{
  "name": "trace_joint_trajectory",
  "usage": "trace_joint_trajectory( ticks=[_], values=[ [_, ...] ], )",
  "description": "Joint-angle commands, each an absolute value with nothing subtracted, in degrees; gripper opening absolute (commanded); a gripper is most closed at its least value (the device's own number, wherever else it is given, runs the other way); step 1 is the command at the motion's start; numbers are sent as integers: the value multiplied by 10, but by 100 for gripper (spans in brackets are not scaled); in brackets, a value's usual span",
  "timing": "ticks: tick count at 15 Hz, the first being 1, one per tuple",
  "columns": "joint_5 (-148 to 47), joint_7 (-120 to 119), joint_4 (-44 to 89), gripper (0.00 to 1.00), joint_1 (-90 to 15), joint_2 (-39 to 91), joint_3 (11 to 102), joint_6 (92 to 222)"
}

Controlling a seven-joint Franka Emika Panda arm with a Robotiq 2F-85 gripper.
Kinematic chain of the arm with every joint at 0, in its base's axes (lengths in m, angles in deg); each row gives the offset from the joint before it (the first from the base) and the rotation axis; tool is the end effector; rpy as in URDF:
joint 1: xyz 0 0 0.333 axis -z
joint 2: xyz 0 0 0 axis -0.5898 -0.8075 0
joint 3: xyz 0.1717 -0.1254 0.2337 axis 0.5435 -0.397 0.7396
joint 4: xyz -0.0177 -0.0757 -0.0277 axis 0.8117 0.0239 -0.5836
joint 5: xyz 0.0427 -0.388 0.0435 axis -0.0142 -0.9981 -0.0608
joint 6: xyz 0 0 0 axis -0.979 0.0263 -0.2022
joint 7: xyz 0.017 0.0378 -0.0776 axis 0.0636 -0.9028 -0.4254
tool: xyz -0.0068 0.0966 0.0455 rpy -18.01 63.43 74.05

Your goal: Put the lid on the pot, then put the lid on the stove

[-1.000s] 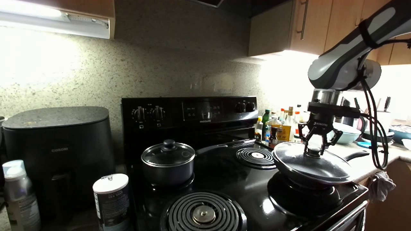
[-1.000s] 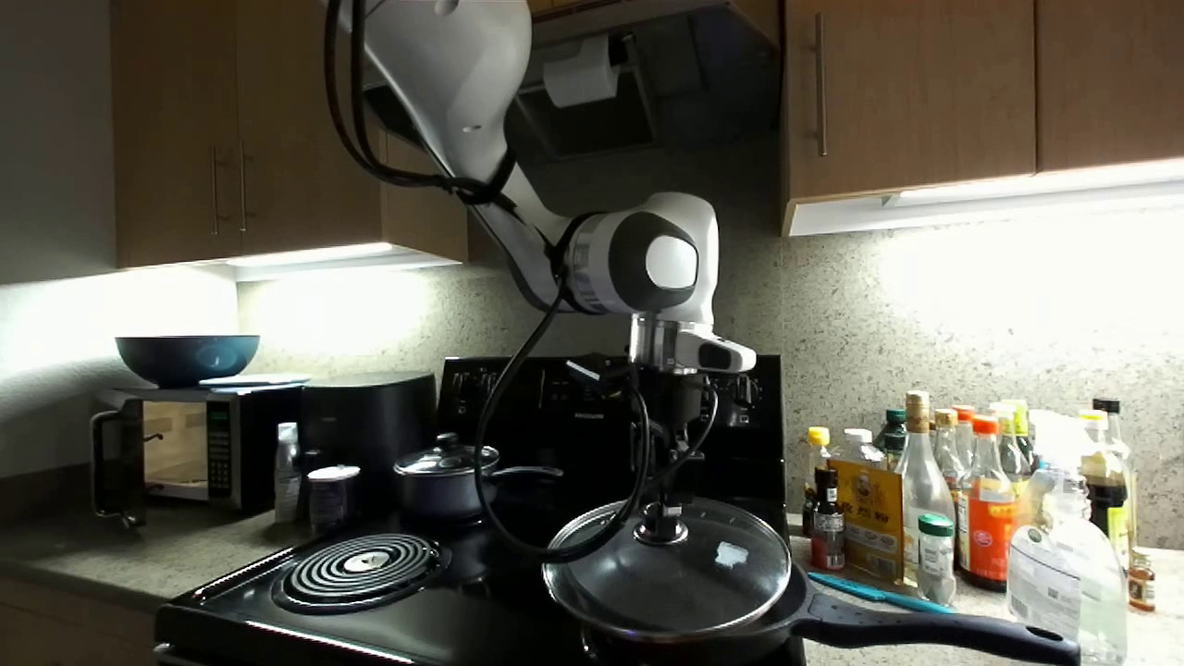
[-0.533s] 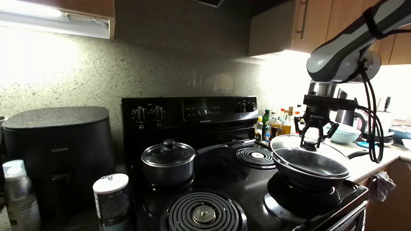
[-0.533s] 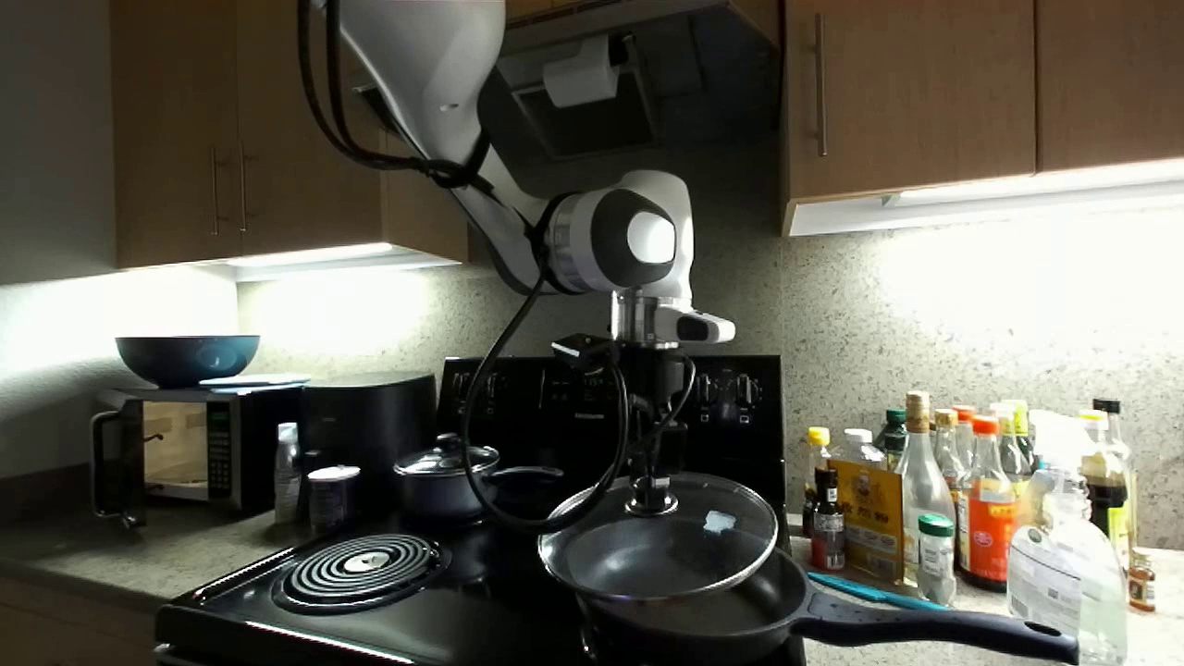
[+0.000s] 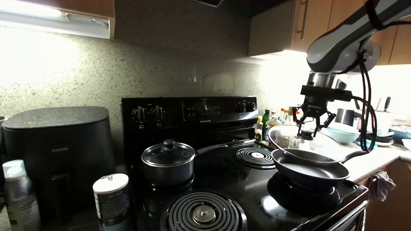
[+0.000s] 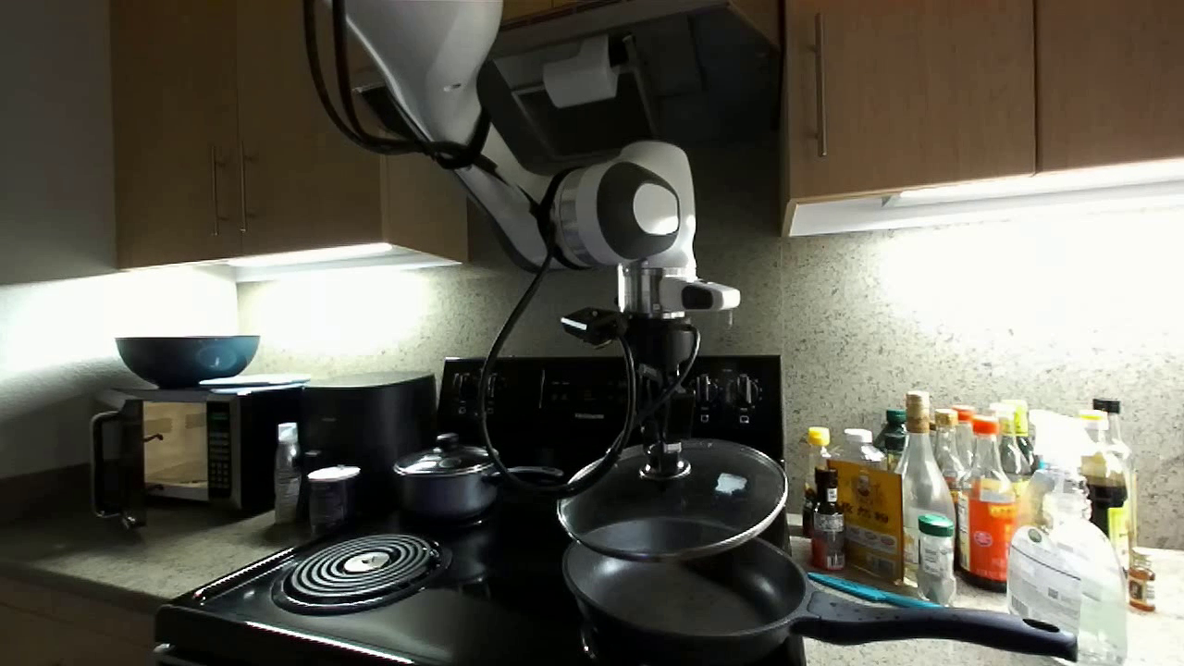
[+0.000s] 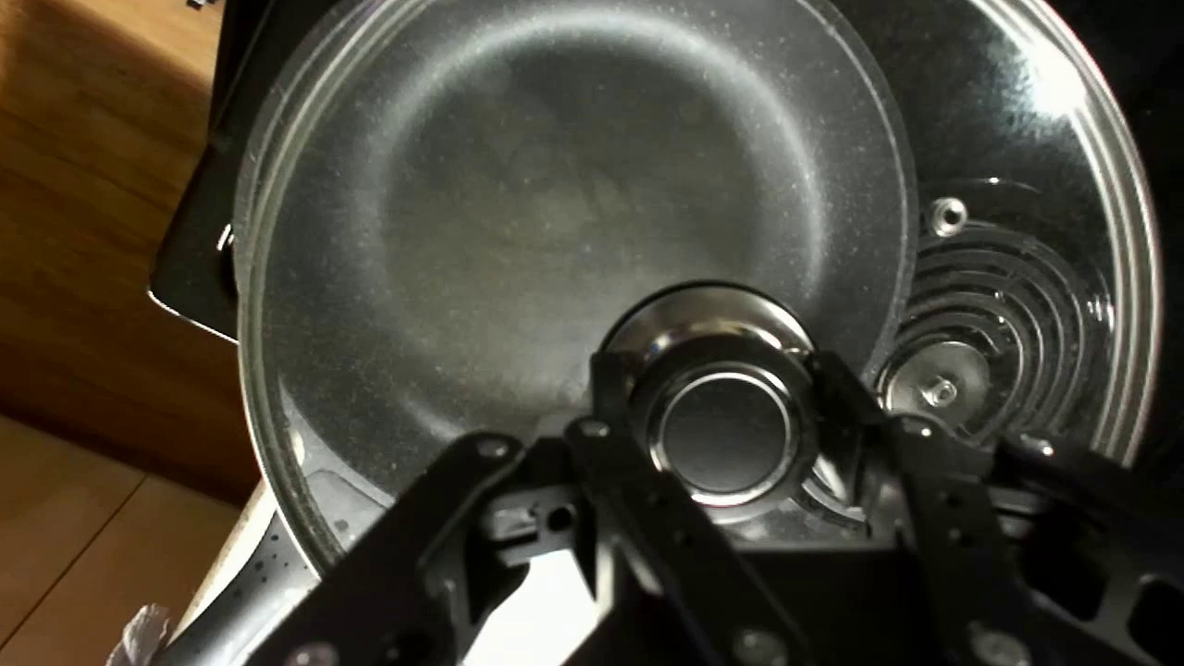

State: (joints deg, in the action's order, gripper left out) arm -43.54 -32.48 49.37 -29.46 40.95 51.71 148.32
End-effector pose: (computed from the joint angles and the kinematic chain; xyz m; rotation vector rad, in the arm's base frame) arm 0.5416 -0.1434 0.4243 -2.7353 1.3893 -0.1300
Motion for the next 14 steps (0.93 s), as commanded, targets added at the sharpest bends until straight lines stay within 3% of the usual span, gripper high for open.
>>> trace_joint_trajectory(
  ticks=[1,6,7,10,11,14],
  values=[
    [-432,-333,450,25,-288,400,515,1470],
    [-424,-337,418,25,-283,369,505,1487],
    [-431,-325,438,50,-286,377,508,1482],
    [-431,-325,426,50,-286,363,502,1483],
    [-431,-325,426,25,-286,362,502,1483],
    [-422,-320,415,25,-283,341,501,1463]
  ],
)
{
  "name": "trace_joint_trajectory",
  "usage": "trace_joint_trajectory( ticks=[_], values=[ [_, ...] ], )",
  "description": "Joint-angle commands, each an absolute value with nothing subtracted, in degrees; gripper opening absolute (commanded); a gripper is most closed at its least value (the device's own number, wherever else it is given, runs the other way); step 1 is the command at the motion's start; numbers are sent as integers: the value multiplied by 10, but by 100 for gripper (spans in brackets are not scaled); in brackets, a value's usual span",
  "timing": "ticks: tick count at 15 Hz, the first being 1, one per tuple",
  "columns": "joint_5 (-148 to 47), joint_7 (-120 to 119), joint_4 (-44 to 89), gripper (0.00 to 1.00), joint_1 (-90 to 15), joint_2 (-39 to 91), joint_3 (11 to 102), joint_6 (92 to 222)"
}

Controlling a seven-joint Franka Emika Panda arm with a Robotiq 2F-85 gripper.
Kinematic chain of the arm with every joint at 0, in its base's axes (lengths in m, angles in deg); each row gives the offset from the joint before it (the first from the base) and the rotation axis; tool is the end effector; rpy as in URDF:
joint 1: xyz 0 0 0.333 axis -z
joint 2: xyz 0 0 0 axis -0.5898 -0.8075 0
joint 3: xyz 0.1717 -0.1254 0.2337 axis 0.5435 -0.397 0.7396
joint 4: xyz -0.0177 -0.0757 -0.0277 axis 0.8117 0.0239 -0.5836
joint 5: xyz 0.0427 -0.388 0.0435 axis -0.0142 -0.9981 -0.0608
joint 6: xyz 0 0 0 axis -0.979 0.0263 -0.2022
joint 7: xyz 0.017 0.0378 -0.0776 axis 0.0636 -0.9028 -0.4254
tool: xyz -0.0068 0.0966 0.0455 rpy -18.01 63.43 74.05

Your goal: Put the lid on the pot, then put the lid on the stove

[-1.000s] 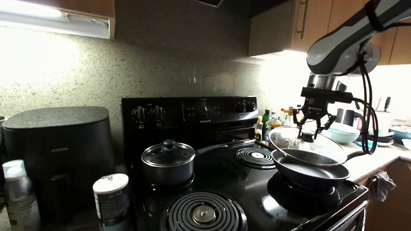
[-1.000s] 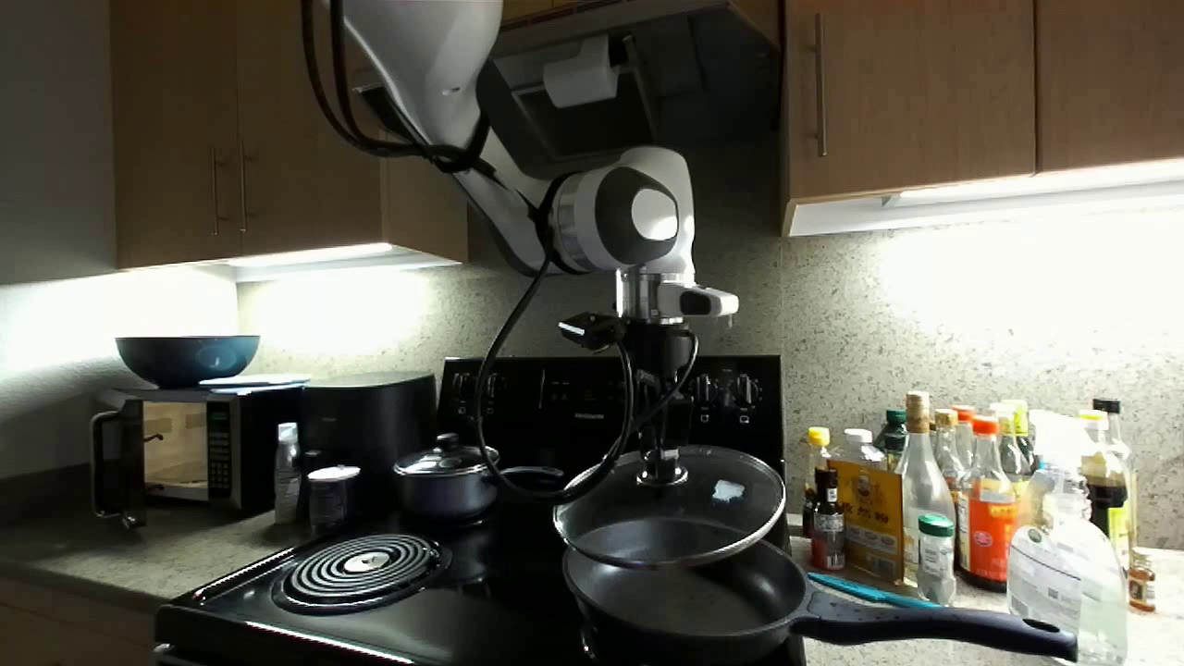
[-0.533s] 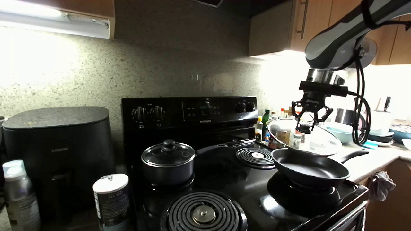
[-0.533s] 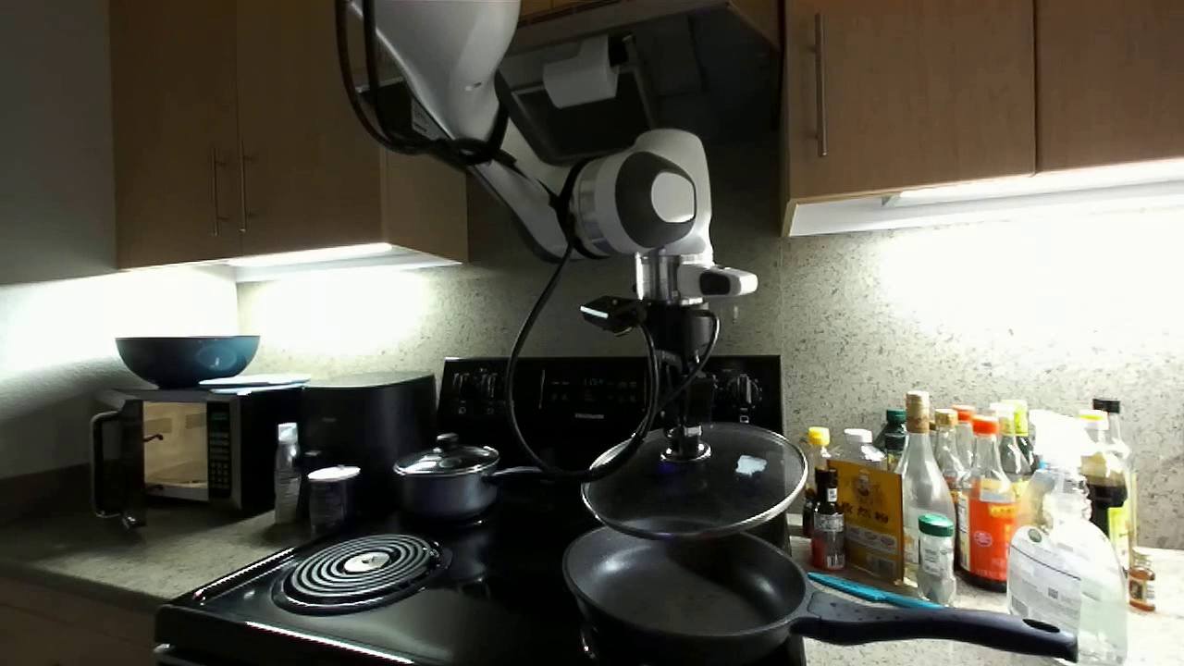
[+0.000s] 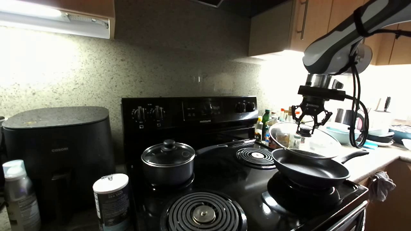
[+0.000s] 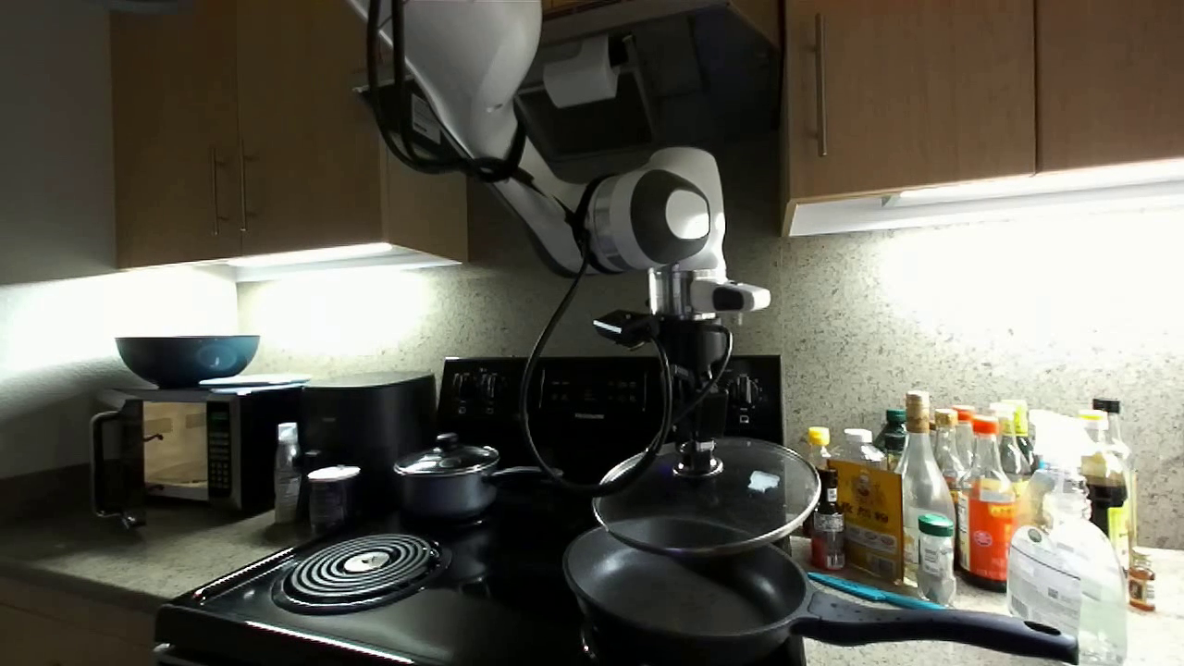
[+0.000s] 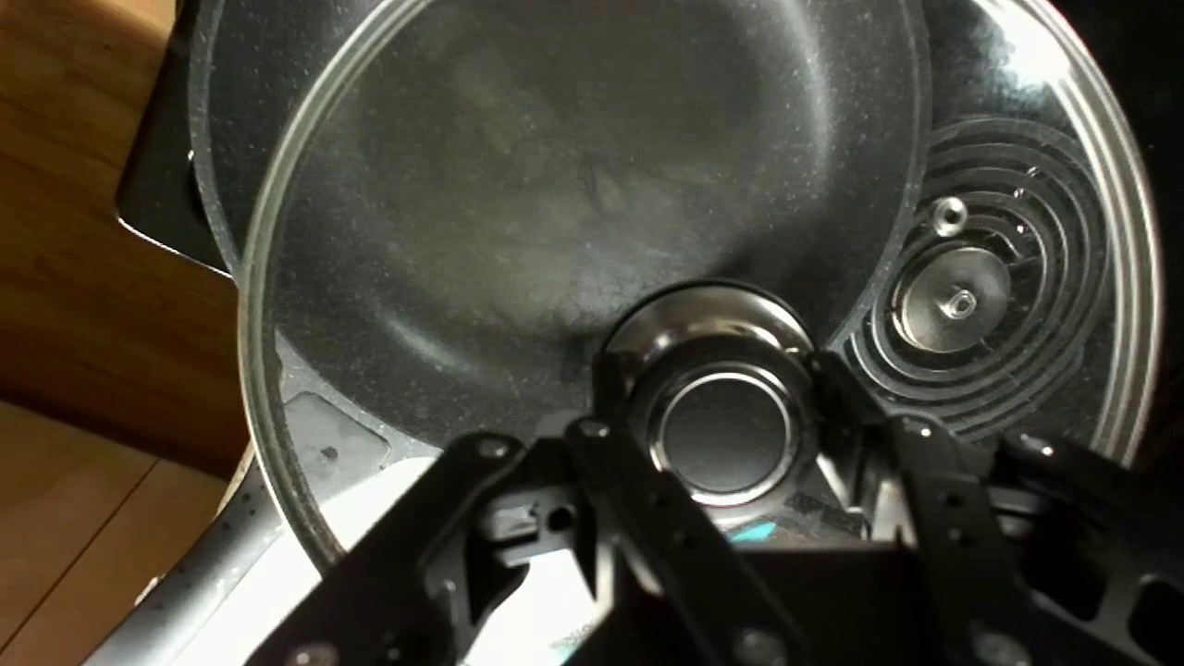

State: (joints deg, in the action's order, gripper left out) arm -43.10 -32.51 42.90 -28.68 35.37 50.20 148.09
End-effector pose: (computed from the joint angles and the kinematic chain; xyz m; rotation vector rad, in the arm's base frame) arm 0.5677 -0.1723 0.4219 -2.7132 1.4503 -0.1555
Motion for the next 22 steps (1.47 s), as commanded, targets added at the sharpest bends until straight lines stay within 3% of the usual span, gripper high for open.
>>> trace_joint_trajectory(
  ticks=[1,20,21,22],
  values=[
    [-418,-318,411,25,-281,333,500,1456],
    [-426,-318,458,25,-305,318,509,1443],
    [-423,-322,444,50,-304,303,508,1441],
    [-423,-322,444,50,-304,303,508,1441]
  ],
)
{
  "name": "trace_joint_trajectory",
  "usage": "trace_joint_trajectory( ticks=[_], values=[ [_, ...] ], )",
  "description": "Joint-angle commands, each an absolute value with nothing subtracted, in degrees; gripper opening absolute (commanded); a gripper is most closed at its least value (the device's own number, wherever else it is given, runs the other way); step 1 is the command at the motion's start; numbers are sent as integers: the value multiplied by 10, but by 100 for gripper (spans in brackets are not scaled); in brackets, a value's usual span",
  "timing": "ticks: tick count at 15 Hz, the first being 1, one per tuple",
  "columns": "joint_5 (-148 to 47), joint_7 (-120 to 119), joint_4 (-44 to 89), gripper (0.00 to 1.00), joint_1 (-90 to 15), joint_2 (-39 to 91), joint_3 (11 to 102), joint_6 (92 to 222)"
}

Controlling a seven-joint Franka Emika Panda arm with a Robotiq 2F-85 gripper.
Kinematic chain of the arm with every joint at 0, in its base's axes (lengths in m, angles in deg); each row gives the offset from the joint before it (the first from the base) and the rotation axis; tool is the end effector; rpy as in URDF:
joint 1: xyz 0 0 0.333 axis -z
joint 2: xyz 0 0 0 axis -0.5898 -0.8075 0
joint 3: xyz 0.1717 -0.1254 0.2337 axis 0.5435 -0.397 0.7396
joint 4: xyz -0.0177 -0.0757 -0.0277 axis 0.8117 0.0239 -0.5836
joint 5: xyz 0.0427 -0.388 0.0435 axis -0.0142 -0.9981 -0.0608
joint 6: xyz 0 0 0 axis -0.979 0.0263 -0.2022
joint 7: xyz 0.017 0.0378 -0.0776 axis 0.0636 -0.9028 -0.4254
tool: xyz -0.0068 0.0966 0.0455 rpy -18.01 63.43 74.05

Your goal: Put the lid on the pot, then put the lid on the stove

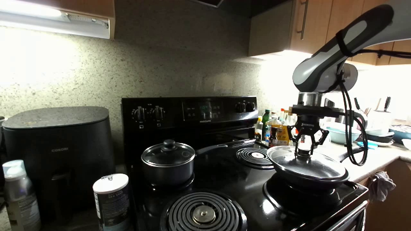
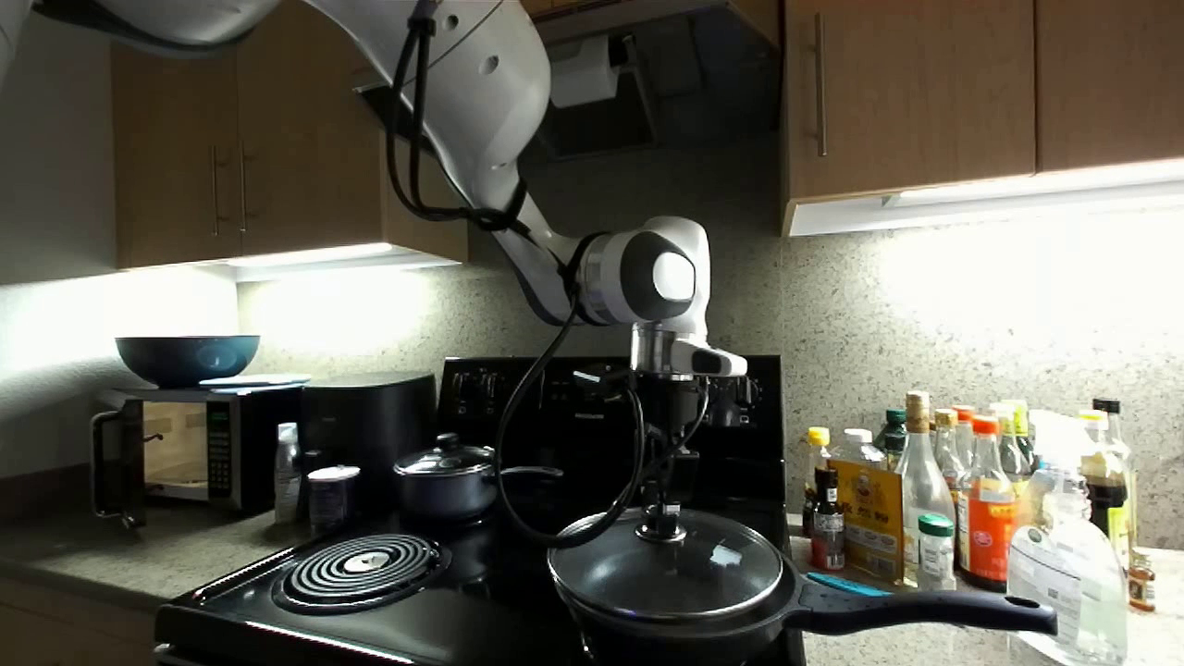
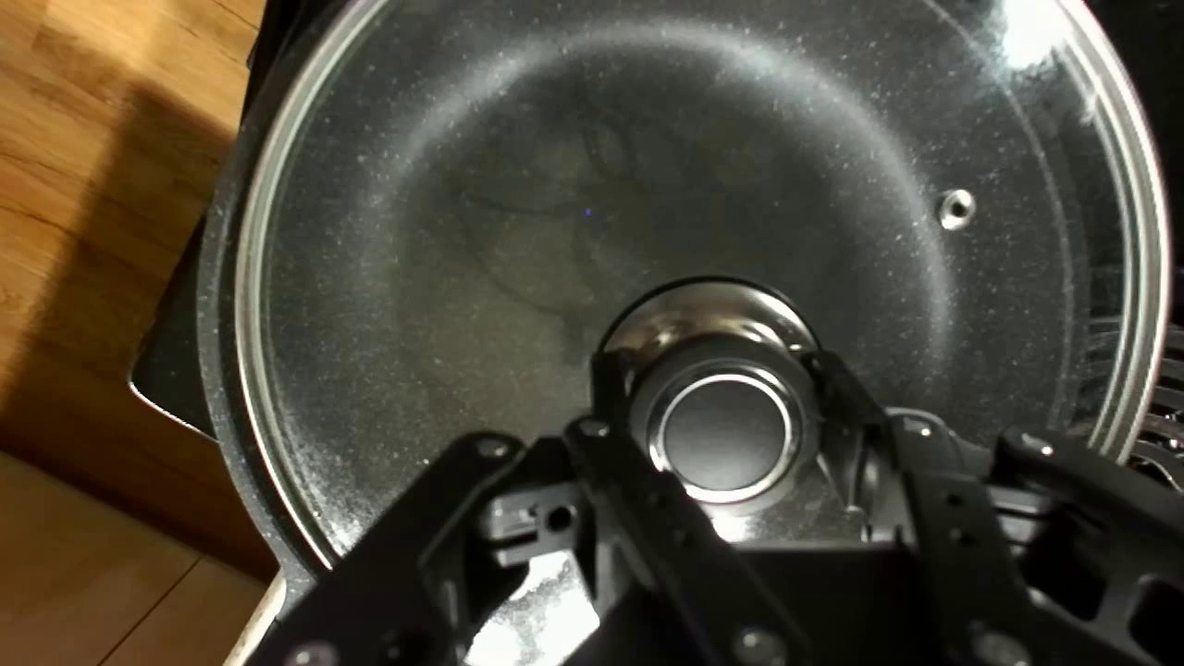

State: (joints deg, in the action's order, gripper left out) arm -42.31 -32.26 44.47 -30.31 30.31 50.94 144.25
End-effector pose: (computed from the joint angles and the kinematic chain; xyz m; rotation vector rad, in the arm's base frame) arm 0.5659 -0.1451 0.3518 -2.7706 1.4168 0.1215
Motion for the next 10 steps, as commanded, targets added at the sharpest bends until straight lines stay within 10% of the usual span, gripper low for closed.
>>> trace_joint_trajectory(
  ticks=[1,3,4,10],
  values=[
    [-423,-322,444,50,-304,303,508,1441],
    [-423,-322,444,50,-304,303,508,1441],
    [-423,-322,444,25,-304,303,508,1441],
    [-409,-320,433,25,-291,292,497,1436]
  ],
)
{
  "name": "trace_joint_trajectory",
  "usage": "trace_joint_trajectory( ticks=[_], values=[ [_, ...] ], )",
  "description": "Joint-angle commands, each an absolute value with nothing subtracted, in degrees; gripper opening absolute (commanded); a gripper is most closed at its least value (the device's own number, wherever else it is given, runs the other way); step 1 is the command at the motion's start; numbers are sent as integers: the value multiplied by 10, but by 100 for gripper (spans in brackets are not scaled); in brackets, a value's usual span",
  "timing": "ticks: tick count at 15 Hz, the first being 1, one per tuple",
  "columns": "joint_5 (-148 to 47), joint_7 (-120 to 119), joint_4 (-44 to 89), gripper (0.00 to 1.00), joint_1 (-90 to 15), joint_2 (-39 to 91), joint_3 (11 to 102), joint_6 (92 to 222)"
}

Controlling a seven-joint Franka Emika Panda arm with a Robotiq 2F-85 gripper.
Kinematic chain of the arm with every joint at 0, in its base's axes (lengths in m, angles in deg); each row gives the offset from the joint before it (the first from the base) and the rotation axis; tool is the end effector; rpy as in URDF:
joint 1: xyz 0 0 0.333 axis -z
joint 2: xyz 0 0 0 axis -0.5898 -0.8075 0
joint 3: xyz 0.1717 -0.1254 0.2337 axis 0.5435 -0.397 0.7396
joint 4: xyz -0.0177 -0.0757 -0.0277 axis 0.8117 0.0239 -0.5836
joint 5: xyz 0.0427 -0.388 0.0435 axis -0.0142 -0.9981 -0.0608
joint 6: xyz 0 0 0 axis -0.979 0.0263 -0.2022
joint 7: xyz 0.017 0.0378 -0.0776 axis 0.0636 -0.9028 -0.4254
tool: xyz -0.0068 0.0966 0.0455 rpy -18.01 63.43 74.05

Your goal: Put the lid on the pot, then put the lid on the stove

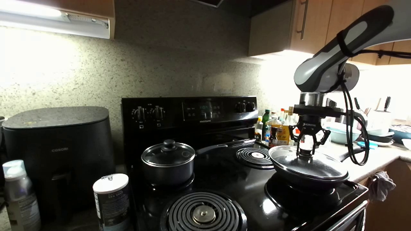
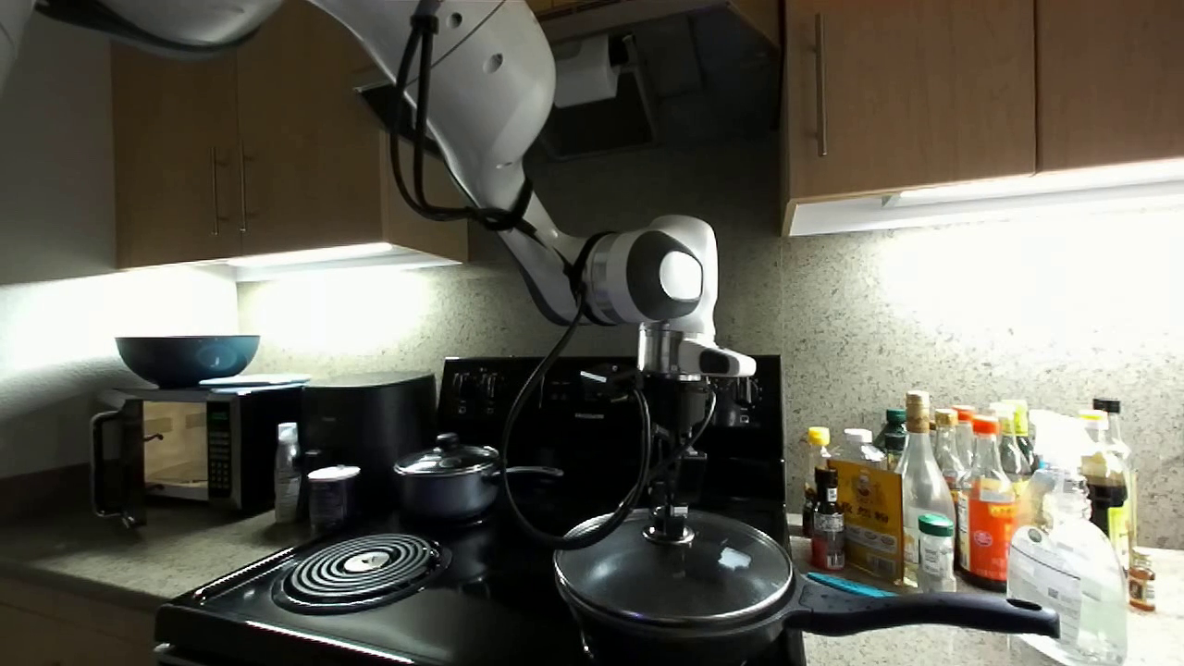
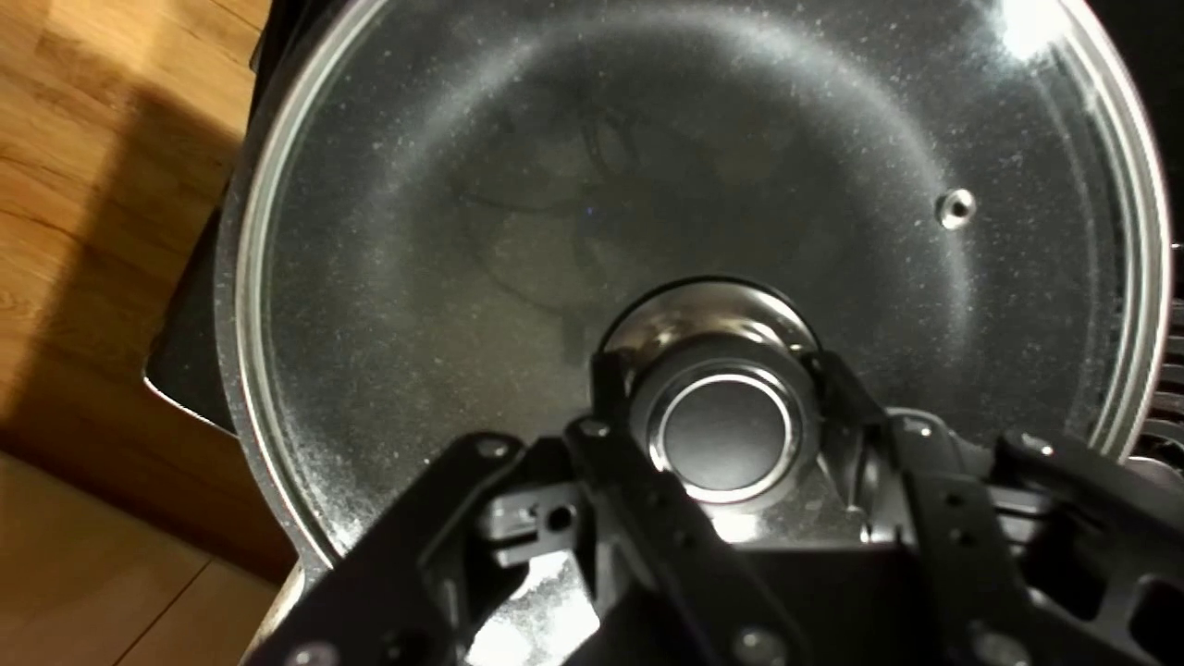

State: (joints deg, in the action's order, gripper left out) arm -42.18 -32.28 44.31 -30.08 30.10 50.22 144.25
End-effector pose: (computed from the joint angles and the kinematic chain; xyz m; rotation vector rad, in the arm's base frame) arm 0.5643 -0.1543 0.3511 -2.7585 1.4420 0.1213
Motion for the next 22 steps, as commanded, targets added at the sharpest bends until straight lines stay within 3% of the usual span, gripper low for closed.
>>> trace_joint_trajectory(
  ticks=[1,4,5,12,13,20,21,22],
  values=[
    [-407,-320,431,25,-289,290,495,1434],
    [-404,-324,428,25,-287,285,492,1437],
    [-414,-323,437,50,-293,295,494,1441],
    [-412,-323,434,50,-293,292,493,1440],
    [-412,-323,434,25,-293,292,493,1440],
    [-413,-327,434,25,-294,291,493,1444],
    [-421,-333,433,75,-296,290,491,1445],
    [-420,-329,433,76,-296,290,492,1446]
  ],
)
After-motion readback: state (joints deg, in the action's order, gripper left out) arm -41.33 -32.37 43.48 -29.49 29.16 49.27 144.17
